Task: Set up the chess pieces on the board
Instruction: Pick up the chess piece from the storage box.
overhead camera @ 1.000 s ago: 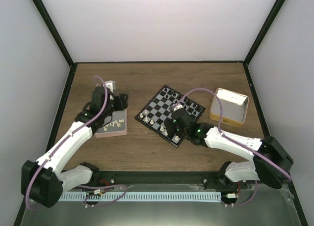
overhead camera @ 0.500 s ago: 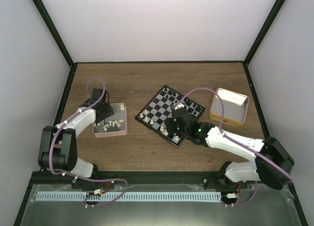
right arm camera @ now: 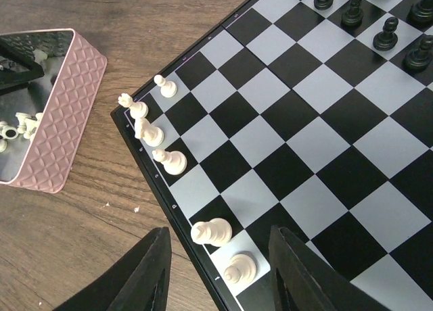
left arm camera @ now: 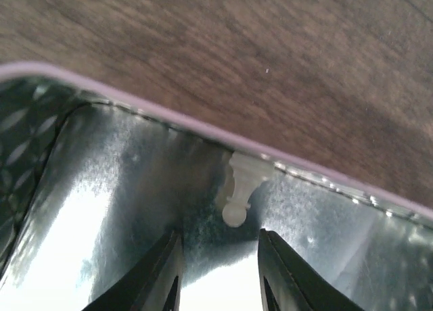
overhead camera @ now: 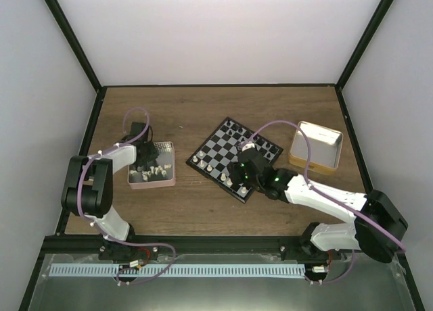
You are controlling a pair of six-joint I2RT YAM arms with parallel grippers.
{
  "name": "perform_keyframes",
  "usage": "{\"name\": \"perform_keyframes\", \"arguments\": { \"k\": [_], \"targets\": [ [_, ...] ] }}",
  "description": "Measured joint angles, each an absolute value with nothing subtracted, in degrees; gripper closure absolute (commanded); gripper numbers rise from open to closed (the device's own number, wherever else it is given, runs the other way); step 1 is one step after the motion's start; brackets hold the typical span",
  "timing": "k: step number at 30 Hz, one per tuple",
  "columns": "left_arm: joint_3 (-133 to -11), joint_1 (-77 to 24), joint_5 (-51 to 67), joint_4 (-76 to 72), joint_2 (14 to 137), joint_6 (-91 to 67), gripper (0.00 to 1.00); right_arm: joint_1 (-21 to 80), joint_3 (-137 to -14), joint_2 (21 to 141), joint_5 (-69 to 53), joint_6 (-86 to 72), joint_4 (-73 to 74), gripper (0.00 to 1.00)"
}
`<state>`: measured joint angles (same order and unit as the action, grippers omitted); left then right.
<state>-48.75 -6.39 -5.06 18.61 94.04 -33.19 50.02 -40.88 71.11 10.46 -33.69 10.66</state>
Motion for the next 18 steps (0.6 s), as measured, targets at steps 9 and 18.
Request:
{"name": "perform_keyframes", "arguments": {
  "k": [9, 18],
  "targets": [
    [-48.75, -6.35, -6.9, 13.39, 95.83, -32.73, 0.79, 50.02, -40.88, 71.11, 10.48, -33.69, 10.7, 0.6],
    [-48.6, -6.35, -7.68, 11.38, 96.38, -31.88, 0.96, 50.02, -40.88, 71.09, 10.5, -33.93, 10.72, 0.61]
  ]
}}
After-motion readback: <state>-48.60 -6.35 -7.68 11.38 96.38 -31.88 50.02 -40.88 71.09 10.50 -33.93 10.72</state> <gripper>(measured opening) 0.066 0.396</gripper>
